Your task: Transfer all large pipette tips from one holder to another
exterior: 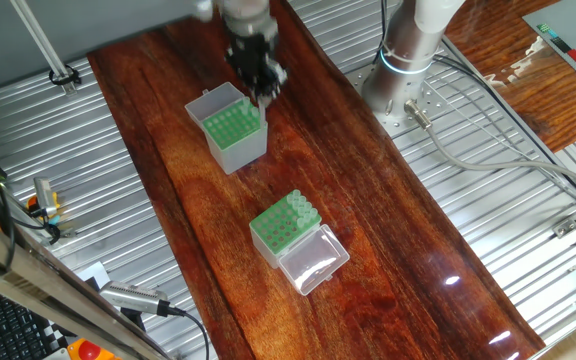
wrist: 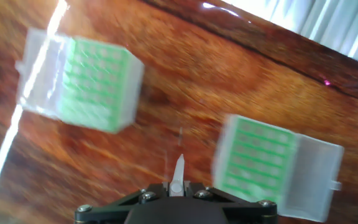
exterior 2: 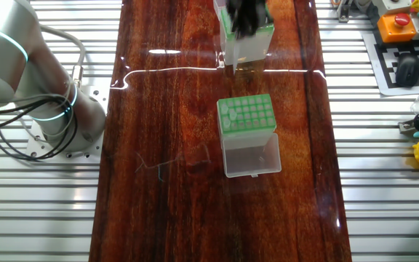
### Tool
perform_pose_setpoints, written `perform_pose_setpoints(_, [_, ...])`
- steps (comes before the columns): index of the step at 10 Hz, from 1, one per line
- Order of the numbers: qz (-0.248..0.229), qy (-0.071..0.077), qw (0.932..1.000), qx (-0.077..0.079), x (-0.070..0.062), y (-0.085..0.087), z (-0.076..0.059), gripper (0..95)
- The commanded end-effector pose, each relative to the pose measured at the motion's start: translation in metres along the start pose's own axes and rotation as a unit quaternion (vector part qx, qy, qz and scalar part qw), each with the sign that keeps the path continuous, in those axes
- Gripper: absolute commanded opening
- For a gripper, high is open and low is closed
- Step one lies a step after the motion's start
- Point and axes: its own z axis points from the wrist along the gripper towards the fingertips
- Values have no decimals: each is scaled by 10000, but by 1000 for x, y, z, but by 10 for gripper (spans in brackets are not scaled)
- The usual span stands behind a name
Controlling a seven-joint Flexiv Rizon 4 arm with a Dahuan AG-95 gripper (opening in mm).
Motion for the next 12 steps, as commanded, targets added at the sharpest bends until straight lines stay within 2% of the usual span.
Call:
perform_pose_setpoints(1, [204,37,9998,5,-8,20,2,0])
perform_pose_setpoints(4, [-436,-12,9990,3,-8,20,2,0])
perform_pose_setpoints(5, [-494,-67,9987,-62,-8,20,2,0])
perform_pose_setpoints(7, [-450,-66,9989,-76,-8,20,2,0])
perform_pose_setpoints(9, [-107,-54,9999,-49,-28,52,4,0])
perform_pose_setpoints(10, [-29,-52,10000,-47,-31,61,5,0])
perform_pose_setpoints(11, [176,-26,9998,2,-36,80,4,0])
perform_pose_setpoints(12, [221,-17,9997,96,-37,87,4,0])
